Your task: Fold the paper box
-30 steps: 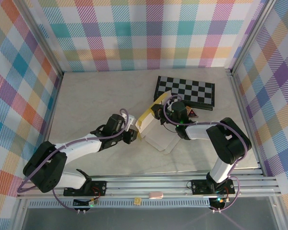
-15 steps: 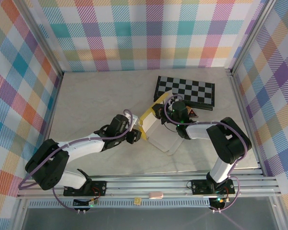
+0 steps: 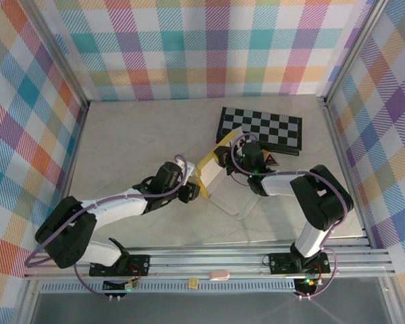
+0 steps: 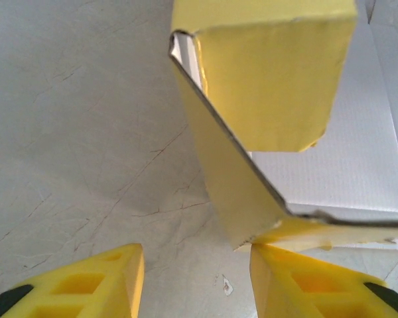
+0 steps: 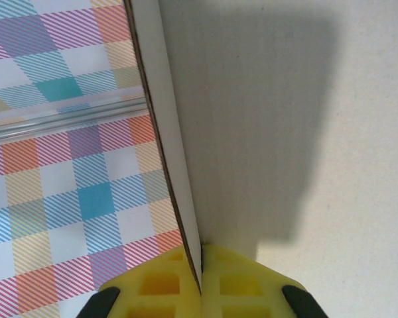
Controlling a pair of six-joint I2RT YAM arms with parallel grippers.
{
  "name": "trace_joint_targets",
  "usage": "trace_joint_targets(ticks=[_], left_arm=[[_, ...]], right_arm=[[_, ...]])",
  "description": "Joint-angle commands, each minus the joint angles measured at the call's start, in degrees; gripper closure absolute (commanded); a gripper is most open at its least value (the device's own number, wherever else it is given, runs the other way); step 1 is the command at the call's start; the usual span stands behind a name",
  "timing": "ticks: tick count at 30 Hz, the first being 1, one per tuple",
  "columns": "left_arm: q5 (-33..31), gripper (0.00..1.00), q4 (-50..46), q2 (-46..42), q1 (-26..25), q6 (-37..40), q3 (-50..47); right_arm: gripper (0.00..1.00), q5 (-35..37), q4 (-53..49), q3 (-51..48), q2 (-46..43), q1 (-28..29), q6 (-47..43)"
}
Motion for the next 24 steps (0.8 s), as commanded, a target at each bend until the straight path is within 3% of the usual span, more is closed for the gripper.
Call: trace_joint_targets(ticks=[1,9,24], left_arm=[[-1.3,0.54,3.0,-2.2,-1.1,-0.2,2.8],[-3.6,0.52,1.3,-1.9,-1.0,1.3,3.8],[-5.4,0.52,3.7,4.7,-1.0,0.4,4.7]], right_arm=[[1.0,-0.3,-2.3,1.4,0.3,0.5,2.5],[1.0,-0.3,-4.3,3.3,-0.6,1.3,2.4],[1.0,-1.5,0.8,-2.2,0.3,1.2,1.1]])
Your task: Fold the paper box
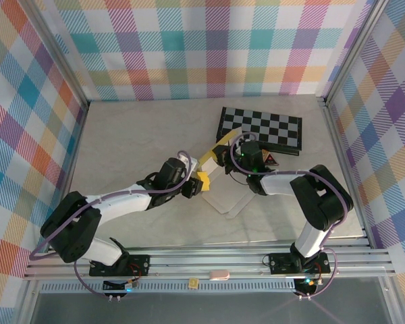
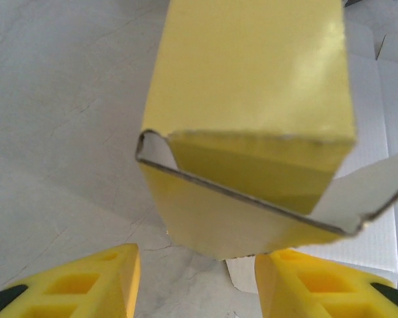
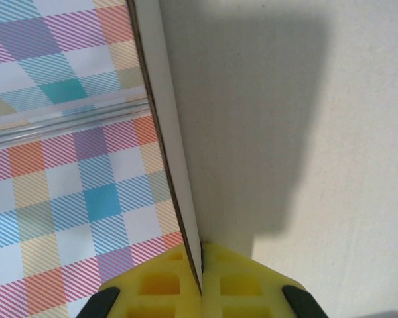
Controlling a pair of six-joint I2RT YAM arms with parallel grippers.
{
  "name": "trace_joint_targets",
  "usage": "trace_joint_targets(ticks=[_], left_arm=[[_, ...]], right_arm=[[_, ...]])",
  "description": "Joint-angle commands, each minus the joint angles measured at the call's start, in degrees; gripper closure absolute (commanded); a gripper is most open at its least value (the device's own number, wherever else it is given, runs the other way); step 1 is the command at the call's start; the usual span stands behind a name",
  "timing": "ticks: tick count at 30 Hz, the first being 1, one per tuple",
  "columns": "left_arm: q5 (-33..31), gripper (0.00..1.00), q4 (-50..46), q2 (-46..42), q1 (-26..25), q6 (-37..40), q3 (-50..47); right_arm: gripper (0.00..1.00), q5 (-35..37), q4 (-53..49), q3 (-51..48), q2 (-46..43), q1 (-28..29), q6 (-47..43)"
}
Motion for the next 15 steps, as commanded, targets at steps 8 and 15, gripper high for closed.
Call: trace_joint_targets(ticks=[8,15], left_arm=[[-4.7,0.52,6.1,2.5,-1.6,-1.6,0.2],[-12.4,0.52,9.5,3.3,-3.9,-3.3,0.1]], right_arm=[[1.0,-1.5,6.6,-7.4,1.3,0.7,-0.4],[1.0,0.1,9.3,-6.9,3.6,0.7,0.9]])
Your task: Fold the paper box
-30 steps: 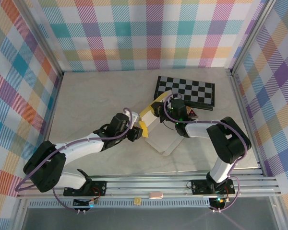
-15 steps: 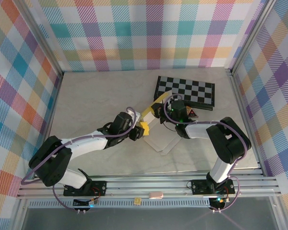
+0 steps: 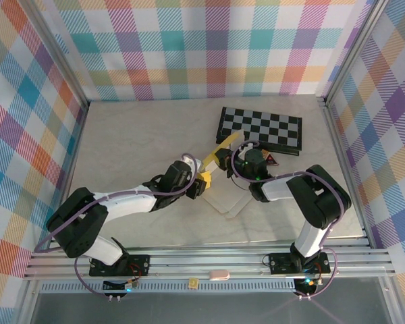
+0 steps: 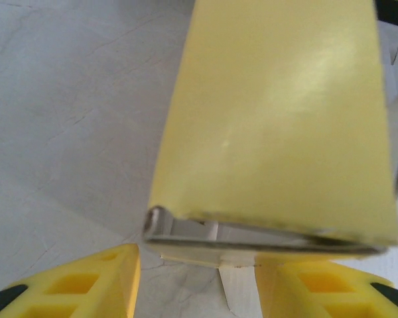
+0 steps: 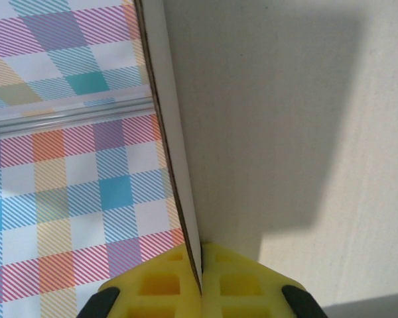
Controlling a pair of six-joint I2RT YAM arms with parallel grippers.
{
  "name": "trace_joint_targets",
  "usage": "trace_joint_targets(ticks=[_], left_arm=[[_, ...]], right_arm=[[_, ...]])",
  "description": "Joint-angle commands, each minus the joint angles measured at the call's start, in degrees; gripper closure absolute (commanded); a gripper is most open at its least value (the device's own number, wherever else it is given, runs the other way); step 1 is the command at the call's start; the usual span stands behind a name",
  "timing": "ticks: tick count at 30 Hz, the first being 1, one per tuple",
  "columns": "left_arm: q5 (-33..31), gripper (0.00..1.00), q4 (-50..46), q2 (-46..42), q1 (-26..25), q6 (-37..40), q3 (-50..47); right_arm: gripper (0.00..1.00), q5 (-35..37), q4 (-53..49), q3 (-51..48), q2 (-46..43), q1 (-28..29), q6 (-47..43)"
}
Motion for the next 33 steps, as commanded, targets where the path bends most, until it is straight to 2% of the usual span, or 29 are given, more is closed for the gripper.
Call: trace_joint_targets(ticks=[1,10,20,29,33], left_arm=[[-7.9,0.53,5.6,0.8,-1.1,-1.9,0.1],[-13.1,0.61,8.4,4.1,-2.5,-4.9,1.6],[-18.3,0.68,8.1,6.4,-3.2,-7.9,3.1],[-20.5,0.86,5.1,8.1,-4.4,-8.1,6.2],[-25.3,0.91,1.4,10.1,-5.9,-9.4,9.4]], right_arm=[[1.0,-0.5,-2.6,-1.2,2.2,0.7,1.6],[1.0,0.3,-4.3,-0.5,2.7,1.4,2.8],[1.0,2.6,2.2,-2.4,6.9,2.9,3.4],[1.0,3.0,1.8,-3.2,6.7,3.3,4.4],[1.0,4.2,1.4,-2.9,6.6,4.4,5.2]])
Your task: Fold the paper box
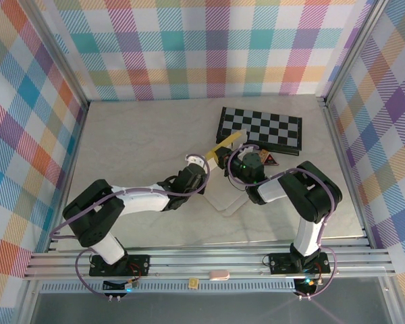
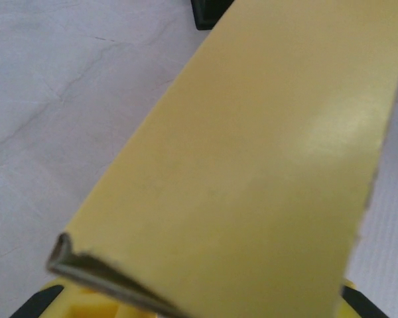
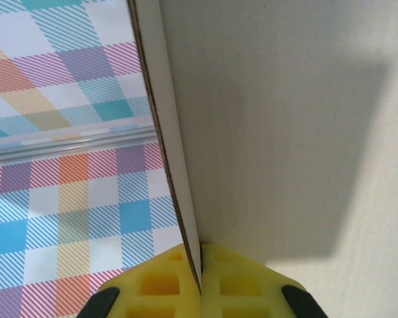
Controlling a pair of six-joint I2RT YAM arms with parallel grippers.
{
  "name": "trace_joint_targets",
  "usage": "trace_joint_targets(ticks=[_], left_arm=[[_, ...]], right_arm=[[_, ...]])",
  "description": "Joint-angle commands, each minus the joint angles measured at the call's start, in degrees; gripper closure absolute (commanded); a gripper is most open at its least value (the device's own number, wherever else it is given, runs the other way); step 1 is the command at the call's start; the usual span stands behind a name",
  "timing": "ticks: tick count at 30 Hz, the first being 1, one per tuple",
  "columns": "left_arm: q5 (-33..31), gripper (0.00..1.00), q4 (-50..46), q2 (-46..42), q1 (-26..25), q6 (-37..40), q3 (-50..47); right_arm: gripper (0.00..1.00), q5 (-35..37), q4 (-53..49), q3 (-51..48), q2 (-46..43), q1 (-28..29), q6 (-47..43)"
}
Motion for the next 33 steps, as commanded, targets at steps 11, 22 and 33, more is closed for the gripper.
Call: trace_joint_targets(ticks=[11,22,33], left_arm=[[-14.9,0.91,0.0,5.9,-2.6,-6.2,6.5],[-17.6,0.59,3.5,9.0,-2.1,-5.6,8.0],[-19.2,1.0,3.2,10.1,-1.7,-8.1,8.3]], right_arm=[[1.0,-1.0,-12.0,-2.1,-0.5,3.8,4.3],[1.0,0.4,-14.9,-1.5,-1.2,3.9,6.5],[1.0,2.4,-19.0,-0.2,-3.0,3.9,7.3]])
